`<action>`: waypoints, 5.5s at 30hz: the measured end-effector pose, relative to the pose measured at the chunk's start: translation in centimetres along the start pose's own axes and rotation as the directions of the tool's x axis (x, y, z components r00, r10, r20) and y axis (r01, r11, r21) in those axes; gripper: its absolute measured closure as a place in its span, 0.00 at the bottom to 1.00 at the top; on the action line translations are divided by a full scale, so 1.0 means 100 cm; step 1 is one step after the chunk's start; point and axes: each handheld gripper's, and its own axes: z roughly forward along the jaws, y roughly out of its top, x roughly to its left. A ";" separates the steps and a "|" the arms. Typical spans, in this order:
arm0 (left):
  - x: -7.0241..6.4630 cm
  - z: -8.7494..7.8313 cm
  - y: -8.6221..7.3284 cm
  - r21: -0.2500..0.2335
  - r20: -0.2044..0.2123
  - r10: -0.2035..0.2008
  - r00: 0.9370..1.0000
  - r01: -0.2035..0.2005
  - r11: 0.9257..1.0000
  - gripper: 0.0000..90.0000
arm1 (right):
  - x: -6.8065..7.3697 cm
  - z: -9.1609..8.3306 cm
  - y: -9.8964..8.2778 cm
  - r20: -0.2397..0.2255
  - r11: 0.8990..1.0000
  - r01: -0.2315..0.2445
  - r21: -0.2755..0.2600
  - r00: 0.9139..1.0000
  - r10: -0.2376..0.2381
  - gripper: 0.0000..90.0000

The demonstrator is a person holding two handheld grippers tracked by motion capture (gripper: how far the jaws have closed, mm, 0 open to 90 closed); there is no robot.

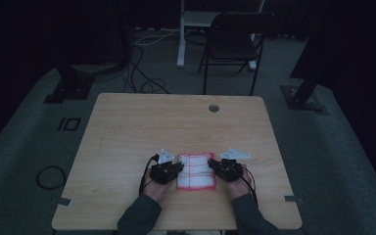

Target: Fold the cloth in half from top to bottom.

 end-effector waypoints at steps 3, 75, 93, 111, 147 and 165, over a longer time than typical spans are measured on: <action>-0.001 -0.001 -0.001 0.001 0.000 0.001 1.000 -0.001 1.000 0.91 | 0.000 0.000 -0.002 0.001 1.000 0.003 0.007 1.000 -0.003 0.95; 0.014 -0.009 0.029 -0.054 -0.001 -0.047 0.999 0.047 0.997 0.79 | -0.011 0.011 0.025 -0.029 0.997 -0.042 0.066 0.999 0.044 0.88; -0.002 -0.028 0.013 -0.073 0.027 -0.025 0.999 0.027 0.997 0.81 | 0.003 -0.018 0.013 -0.069 1.000 -0.004 -0.003 0.998 0.004 0.89; -0.009 -0.040 -0.010 -0.065 0.055 -0.027 0.998 0.031 0.997 0.79 | -0.010 -0.043 0.009 -0.055 0.993 -0.048 -0.106 0.998 0.042 0.73; 0.021 -0.029 -0.011 -0.075 -0.040 -0.060 0.997 0.057 0.996 0.73 | -0.012 -0.037 -0.001 -0.037 0.996 -0.045 -0.077 0.998 0.043 0.73; 0.031 -0.024 -0.019 -0.052 -0.091 -0.023 0.996 0.018 0.998 0.73 | -0.037 -0.037 -0.020 0.045 0.994 -0.088 -0.066 0.995 0.091 0.73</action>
